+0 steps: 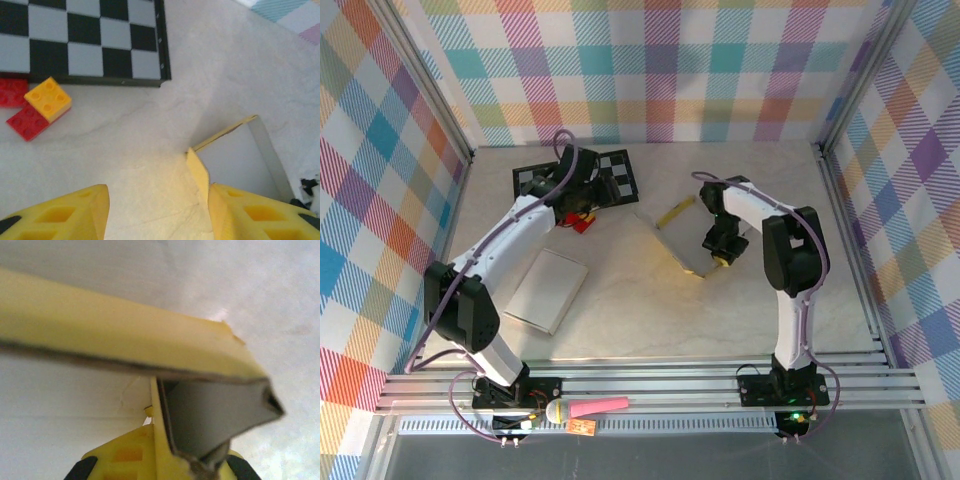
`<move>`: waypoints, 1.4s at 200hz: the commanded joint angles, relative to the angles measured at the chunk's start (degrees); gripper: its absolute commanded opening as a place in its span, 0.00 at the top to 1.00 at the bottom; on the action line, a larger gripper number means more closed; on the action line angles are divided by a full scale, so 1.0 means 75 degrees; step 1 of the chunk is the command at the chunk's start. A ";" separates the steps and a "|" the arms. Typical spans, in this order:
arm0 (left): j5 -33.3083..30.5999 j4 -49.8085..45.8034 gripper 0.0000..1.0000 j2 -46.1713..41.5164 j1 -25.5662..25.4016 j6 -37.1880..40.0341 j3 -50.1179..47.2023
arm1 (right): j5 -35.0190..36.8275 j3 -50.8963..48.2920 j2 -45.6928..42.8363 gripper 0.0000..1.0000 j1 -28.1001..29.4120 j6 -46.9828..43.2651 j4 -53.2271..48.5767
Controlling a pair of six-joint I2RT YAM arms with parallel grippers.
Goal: Fold the paper box
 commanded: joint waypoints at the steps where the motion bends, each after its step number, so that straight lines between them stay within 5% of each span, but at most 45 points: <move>1: 0.0608 -0.0375 0.48 -0.0274 -0.0059 -0.0048 -0.0663 | -0.0461 -0.0204 -0.0012 1.00 -0.0010 0.1823 -0.0908; 88: 0.1946 0.1691 0.57 -0.0077 -0.1070 -0.1435 -0.2816 | -0.3144 -0.1893 -0.0640 0.98 0.0053 0.4863 0.0432; 158: 0.2058 0.2040 0.58 0.0635 -0.1517 -0.1609 -0.2174 | -0.3342 -0.2339 -0.1825 0.47 0.0264 0.5099 0.0895; 182: 0.2034 0.2011 0.58 0.0748 -0.1546 -0.1590 -0.1956 | -0.3011 -0.2404 -0.2483 0.37 0.0251 0.4899 0.0697; 205: 0.1988 0.2020 0.58 0.0779 -0.1546 -0.1585 -0.1830 | -0.2474 -0.2236 -0.2988 0.35 0.0252 0.4032 0.0743; 230: 0.1941 0.2088 0.58 0.0708 -0.1546 -0.1588 -0.1776 | -0.1855 -0.1719 -0.3508 0.43 0.0297 0.1351 0.1500; 260: 0.1952 0.2185 0.58 0.0617 -0.1557 -0.1586 -0.1696 | -0.2975 -0.1845 -0.4502 0.45 0.0590 -0.1534 0.3490; 280: 0.1929 0.2117 0.58 0.0614 -0.1558 -0.1560 -0.1581 | -0.3487 -0.1454 -0.4607 0.44 0.0947 -0.2694 0.3505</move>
